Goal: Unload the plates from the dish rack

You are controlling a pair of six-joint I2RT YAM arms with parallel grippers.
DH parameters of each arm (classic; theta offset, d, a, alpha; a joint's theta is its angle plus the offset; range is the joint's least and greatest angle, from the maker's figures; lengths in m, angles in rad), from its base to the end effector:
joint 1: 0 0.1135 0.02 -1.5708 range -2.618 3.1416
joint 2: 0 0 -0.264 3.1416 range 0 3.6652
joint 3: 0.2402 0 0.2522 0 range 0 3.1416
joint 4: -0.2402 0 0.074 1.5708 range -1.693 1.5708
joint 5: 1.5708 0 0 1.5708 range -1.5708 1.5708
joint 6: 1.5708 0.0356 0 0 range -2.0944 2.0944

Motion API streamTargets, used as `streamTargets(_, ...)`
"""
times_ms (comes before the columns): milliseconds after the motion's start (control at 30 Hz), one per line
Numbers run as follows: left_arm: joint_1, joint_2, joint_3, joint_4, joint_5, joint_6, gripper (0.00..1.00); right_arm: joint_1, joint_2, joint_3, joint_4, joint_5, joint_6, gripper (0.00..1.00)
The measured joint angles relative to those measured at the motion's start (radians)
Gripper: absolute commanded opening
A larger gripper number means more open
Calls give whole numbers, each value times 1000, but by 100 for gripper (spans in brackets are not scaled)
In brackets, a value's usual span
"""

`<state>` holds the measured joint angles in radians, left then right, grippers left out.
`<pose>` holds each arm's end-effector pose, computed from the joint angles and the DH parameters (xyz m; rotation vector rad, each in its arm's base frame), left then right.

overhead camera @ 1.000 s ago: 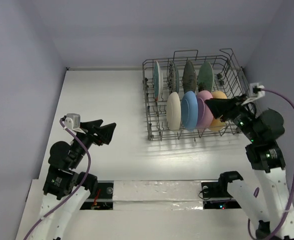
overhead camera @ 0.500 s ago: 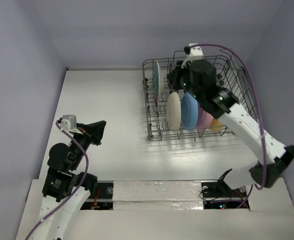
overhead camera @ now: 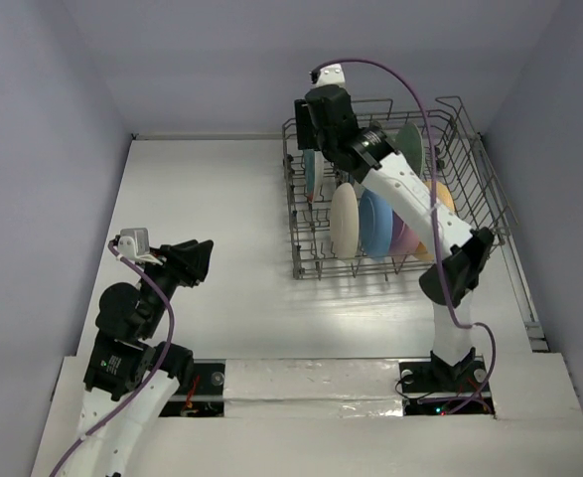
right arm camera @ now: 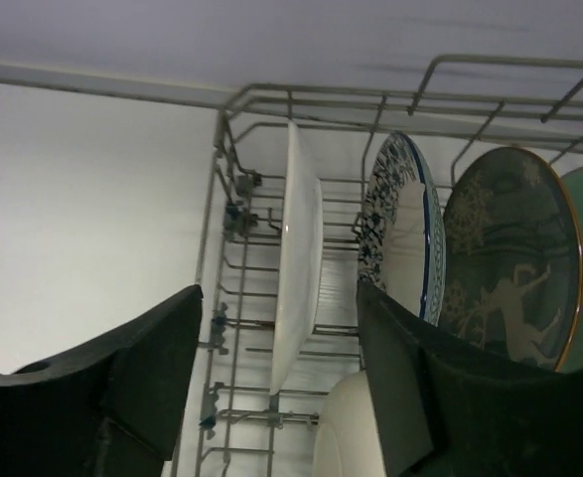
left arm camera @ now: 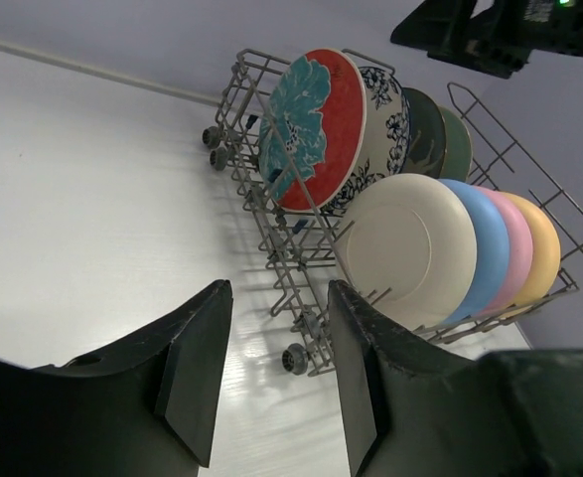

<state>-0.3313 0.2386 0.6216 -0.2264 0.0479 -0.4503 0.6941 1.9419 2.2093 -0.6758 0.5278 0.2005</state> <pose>0.0718 -0.0265 0.3402 -0.0456 1.4483 -0.6778 0.3437 0.2627 0.4405 -0.1366 1.9169 0.0766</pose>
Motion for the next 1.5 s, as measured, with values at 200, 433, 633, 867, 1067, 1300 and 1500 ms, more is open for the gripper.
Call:
streamTargets(200, 0, -1, 0, -2, 0, 0, 41, 1, 139, 68, -51, 87, -23, 59)
streamTargets(433, 0, -2, 0, -2, 2, 0, 41, 4, 252, 87, -64, 180, -65, 48)
streamTargets(633, 0, -2, 0, -2, 4, 0, 41, 32, 300, 102, -45, 303, -137, 27)
streamTargets(867, 0, -2, 0, -2, 3, 0, 41, 88, 311, 100, 63, 440, -253, 5)
streamTargets(1067, 0, -2, 0, -2, 3, 0, 41, 111, 311, 98, 113, 484, -327, 0)
streamTargets(1300, 0, -1, 0, -2, 3, -1, 56, 127, 295, 98, 216, 514, -399, 0)
streamTargets(1500, 0, 0, 0, -3, 3, -3, 63, 160, 175, 97, 259, 537, -431, 0)
